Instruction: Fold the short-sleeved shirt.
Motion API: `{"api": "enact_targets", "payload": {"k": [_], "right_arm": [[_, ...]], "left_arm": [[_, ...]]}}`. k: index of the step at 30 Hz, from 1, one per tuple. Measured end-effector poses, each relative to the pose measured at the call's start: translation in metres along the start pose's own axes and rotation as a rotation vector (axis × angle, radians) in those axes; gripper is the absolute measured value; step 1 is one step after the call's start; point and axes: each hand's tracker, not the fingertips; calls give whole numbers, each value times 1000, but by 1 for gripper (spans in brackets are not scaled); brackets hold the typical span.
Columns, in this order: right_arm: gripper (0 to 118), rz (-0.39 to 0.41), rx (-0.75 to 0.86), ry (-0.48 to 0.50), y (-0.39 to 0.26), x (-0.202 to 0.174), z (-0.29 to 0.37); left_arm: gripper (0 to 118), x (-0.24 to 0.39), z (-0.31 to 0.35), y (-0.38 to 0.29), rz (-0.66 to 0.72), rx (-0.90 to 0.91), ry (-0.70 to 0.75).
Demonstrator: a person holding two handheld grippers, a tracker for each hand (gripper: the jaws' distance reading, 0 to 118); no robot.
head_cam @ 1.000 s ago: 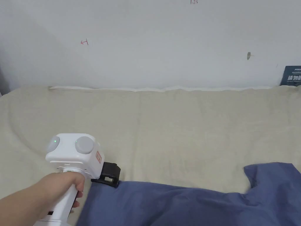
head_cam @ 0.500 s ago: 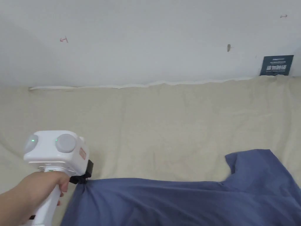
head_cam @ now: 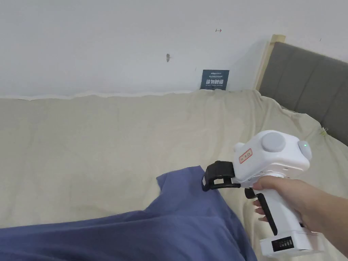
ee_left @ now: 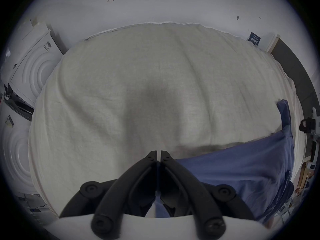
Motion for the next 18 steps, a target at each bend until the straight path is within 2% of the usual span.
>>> {"api": "enact_targets", "payload": {"k": [2,5,8,10,11,12,13,14,15,18], "right_arm": [[97,-17,24,6,1,2,-5],[96,-48,-8,32,4,7,-16],[96,-66,-9,18,2,10,-34],[87,-73,-49,1,-3,10,-41],[78,-76,-66,-6,-4,10,-43],[52,-66,-68,-26,-7,8,-42],[12,-1,-38,-95,-8,3,-35],[0,46,-20,-137,-11,3,-33],[1,65,-12,-119,-11,4,-30],[1,24,36,-53,-13,7,-13]], "left_arm": [[2,-1,0,-4,1,-7,-1],[2,-2,-3,-8,-5,-17,3],[2,-4,-8,-11,8,-41,-8],[2,-4,-9,-13,11,-44,-10],[2,-7,-12,-11,14,-46,-12],[2,-7,-14,-10,18,-49,-17],[2,-7,-14,-11,19,-50,-17],[2,-6,-14,-11,18,-50,-17],[2,-5,-15,-11,17,-50,-17],[2,-2,-13,-14,5,-40,-4]]}}
